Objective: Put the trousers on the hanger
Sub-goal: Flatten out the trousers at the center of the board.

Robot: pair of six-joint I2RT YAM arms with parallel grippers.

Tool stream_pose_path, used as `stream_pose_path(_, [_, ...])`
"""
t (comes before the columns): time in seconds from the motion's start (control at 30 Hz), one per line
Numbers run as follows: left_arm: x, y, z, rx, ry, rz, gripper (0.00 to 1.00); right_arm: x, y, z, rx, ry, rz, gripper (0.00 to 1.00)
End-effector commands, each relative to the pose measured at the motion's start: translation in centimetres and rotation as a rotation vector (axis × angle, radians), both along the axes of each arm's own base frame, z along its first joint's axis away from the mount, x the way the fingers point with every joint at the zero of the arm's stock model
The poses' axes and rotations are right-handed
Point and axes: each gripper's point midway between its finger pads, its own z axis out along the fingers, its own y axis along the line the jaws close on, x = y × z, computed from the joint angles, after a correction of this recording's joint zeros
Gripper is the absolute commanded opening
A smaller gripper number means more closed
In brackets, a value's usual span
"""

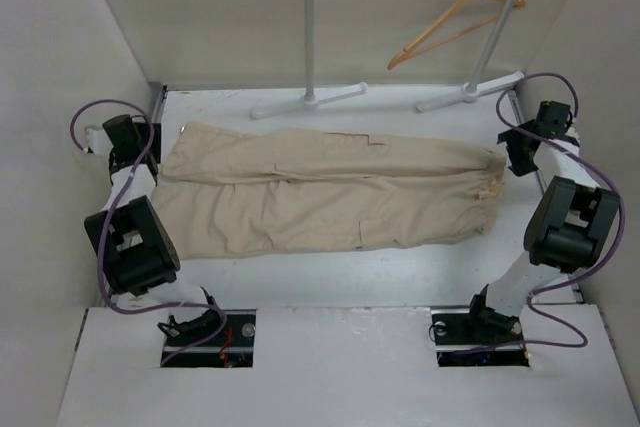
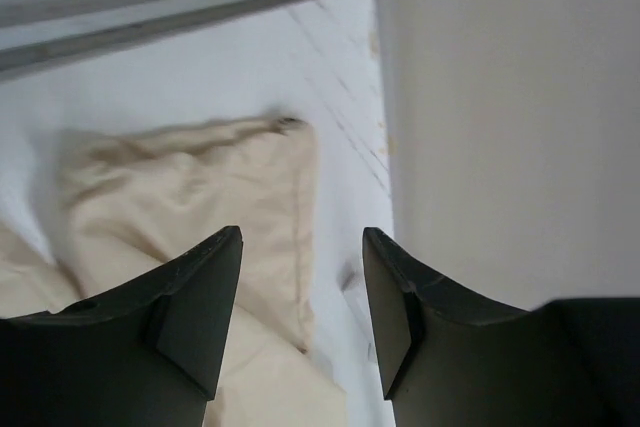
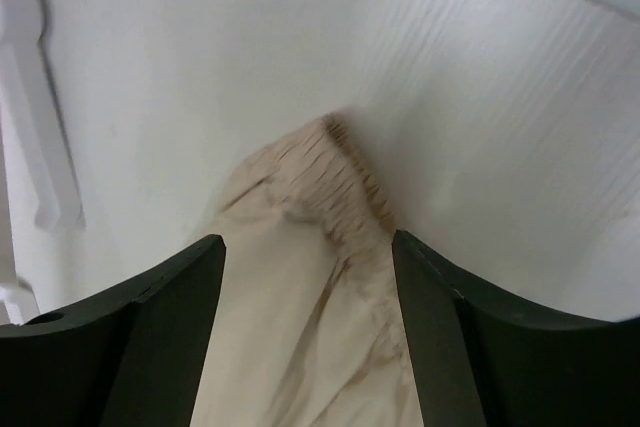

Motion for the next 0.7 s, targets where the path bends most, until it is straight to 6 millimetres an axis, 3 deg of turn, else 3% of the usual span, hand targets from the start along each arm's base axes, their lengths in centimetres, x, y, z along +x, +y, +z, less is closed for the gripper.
stream_pose_path(0.0, [0.0,-3.2,2.5,0.163,0.066,-0.075,0.49,0.0,2.9,5.0,-0.135,-0.074,0.101,0.75])
stream_pose_path(0.1, [-1.4,-8.3,1.1,0.225,0.149,-0.176,0.49,-1.7,5.5,5.0,-0.176,-0.066,0.145,0.69])
stream_pose_path(0.13, [-1.9,-10.2,0.6,0.241,0.166,-0.216,0.49,-2.1,6.7,4.9,-0.178,-0.067,0.172,0.62])
stream_pose_path(0.23, [-3.2,-16.4,-1.1,0.283,0.206,-0.364,0.48,-3.2,11.3,4.7,-0.174,-0.075,0.29,0.27])
stream_pose_path(0.27, [-3.8,-18.3,-1.6,0.288,0.217,-0.411,0.47,-3.7,13.1,4.5,-0.169,-0.075,0.339,0.21])
stream_pose_path(0.33, [-5.6,-21.5,-2.8,0.3,0.254,-0.494,0.46,-5.2,17.3,3.8,-0.144,-0.064,0.458,0.19])
stream_pose_path(0.43, [-8.7,-24.6,-4.6,0.33,0.308,-0.584,0.45,-8.7,21.8,0.8,-0.081,-0.015,0.559,0.28])
stream_pose_path(0.5, [-11.0,-25.6,-6.2,0.347,0.347,-0.617,0.45,-10.4,24.2,-1.2,-0.059,0.022,0.618,0.31])
stream_pose_path(0.6, [-14.4,-25.8,-9.4,0.344,0.434,-0.64,0.44,-12.9,27.9,-4.5,-0.034,0.12,0.729,0.27])
stream_pose_path(0.67, [-16.7,-25.2,-11.3,0.326,0.49,-0.633,0.44,-14.2,29.8,-5.5,-0.001,0.153,0.75,0.23])
